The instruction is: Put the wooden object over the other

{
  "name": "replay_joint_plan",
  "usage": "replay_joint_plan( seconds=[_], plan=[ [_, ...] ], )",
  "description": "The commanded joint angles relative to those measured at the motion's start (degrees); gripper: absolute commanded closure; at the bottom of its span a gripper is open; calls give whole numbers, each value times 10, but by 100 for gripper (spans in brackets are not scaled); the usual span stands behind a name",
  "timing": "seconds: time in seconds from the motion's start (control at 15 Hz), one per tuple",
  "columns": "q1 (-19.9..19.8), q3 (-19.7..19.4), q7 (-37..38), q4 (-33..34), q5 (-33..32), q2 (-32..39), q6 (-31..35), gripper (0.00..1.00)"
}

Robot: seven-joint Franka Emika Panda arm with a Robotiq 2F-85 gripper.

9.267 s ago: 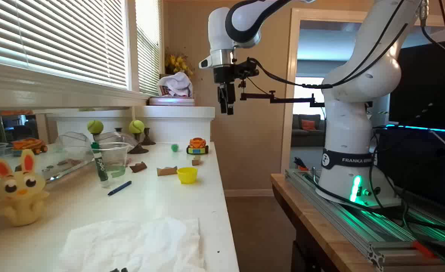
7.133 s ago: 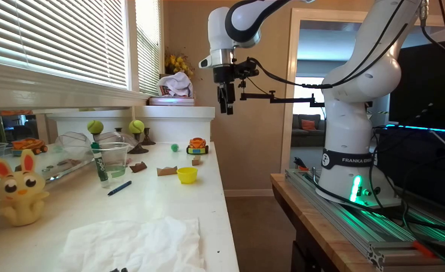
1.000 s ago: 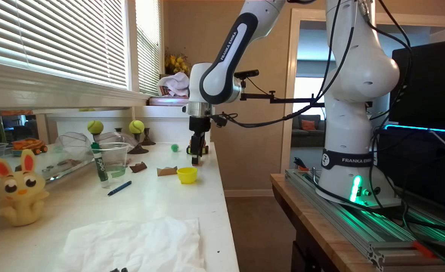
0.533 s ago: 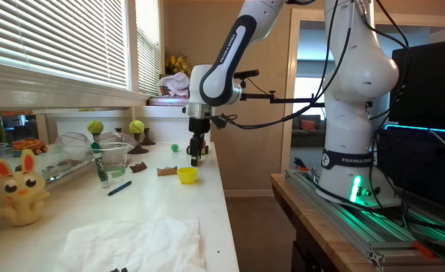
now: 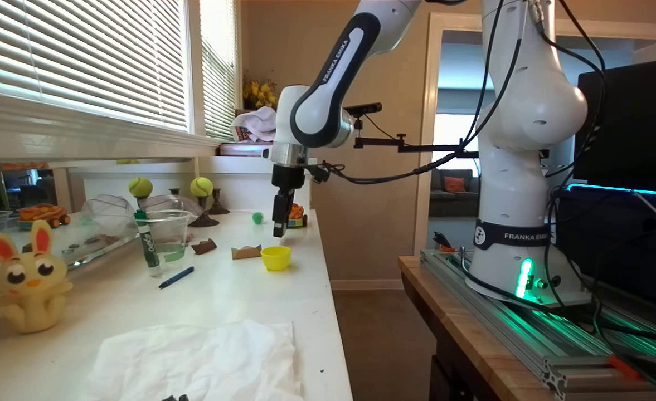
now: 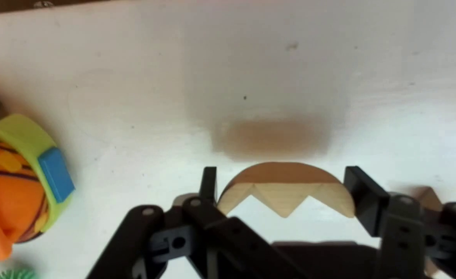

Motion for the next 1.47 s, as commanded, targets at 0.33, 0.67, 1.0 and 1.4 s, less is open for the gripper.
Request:
replay_joint_plan(
  seconds=[0.33,0.67,1.0,1.4],
  plan=[
    [38,25,-57,49,5,-59,-95,44],
    [61,35,-50,61,-34,-40,-84,44],
    [76,40,-38,60,-88,-24,-77,44],
    [78,40,-34,62,-123,-2,-75,44]
  ],
)
